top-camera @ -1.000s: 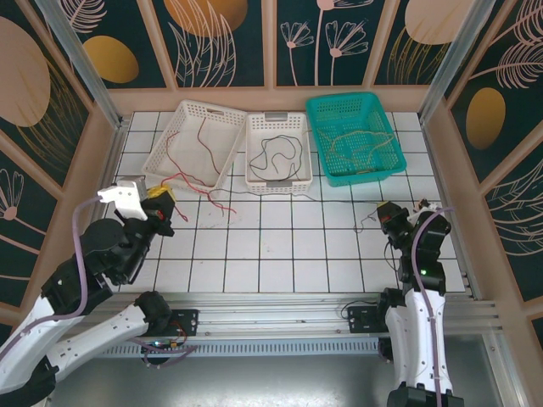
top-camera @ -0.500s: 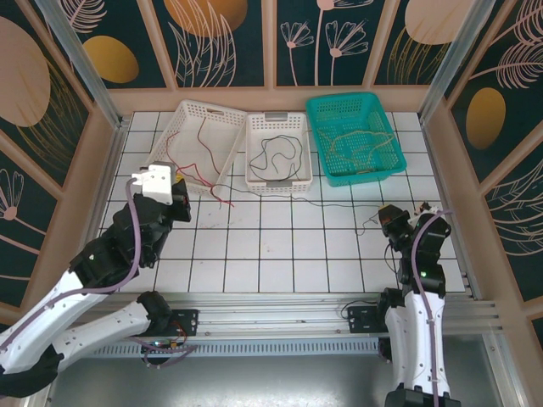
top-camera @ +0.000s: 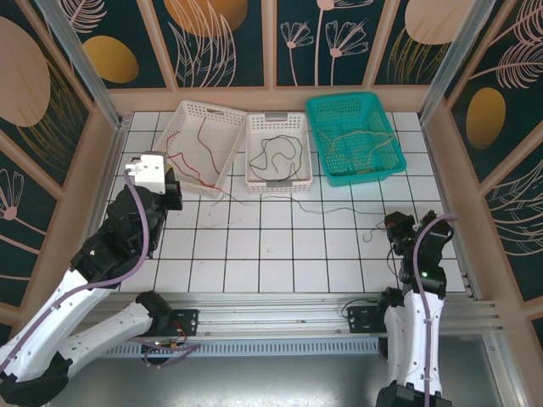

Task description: Untangle the cables

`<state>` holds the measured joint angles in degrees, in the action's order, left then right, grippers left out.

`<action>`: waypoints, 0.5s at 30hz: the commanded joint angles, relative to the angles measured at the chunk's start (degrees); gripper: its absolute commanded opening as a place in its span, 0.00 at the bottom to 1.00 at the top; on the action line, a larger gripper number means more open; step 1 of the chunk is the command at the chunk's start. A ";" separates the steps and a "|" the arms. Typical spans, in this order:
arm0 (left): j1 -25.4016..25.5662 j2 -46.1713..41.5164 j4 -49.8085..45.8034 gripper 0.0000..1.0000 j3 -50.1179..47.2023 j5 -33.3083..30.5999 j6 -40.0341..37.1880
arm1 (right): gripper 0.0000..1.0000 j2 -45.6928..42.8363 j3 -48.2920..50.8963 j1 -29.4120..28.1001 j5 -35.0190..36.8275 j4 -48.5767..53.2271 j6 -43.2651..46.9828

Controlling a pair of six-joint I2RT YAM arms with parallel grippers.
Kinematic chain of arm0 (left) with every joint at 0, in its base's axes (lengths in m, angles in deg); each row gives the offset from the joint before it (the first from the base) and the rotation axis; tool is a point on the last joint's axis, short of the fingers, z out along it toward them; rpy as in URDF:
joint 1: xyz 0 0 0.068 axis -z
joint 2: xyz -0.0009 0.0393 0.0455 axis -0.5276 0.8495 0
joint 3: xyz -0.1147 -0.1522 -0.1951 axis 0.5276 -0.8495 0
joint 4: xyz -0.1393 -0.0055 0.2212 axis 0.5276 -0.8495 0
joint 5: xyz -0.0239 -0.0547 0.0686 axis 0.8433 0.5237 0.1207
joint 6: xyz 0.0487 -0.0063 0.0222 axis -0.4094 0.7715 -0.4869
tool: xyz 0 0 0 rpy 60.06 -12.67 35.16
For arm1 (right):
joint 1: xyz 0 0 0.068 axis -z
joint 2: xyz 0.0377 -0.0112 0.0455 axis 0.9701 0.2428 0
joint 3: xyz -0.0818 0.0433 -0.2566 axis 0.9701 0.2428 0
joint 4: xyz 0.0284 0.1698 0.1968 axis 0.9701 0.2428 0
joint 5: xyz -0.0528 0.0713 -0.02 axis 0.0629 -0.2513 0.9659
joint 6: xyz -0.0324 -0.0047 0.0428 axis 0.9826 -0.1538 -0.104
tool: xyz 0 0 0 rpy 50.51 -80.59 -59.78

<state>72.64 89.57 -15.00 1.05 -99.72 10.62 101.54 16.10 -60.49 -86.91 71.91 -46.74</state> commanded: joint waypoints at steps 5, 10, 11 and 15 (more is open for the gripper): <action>-0.86 -1.12 -0.50 0.00 1.21 -4.41 -4.86 | 0.00 0.10 -1.52 2.29 1.72 2.54 1.09; -0.94 0.54 0.93 0.00 -0.30 -2.68 -3.58 | 0.00 0.38 0.73 2.29 -4.33 -2.35 0.84; -1.06 1.36 2.13 0.00 -0.91 -2.13 -3.73 | 0.00 0.47 0.90 2.29 -5.34 -2.81 0.93; -2.87 7.31 6.93 0.00 -0.98 1.18 -4.09 | 0.00 0.52 0.66 2.20 -8.96 -5.03 2.07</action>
<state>71.15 93.16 -12.82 0.86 -100.90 7.58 101.76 16.10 -58.56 -91.54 70.70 -46.20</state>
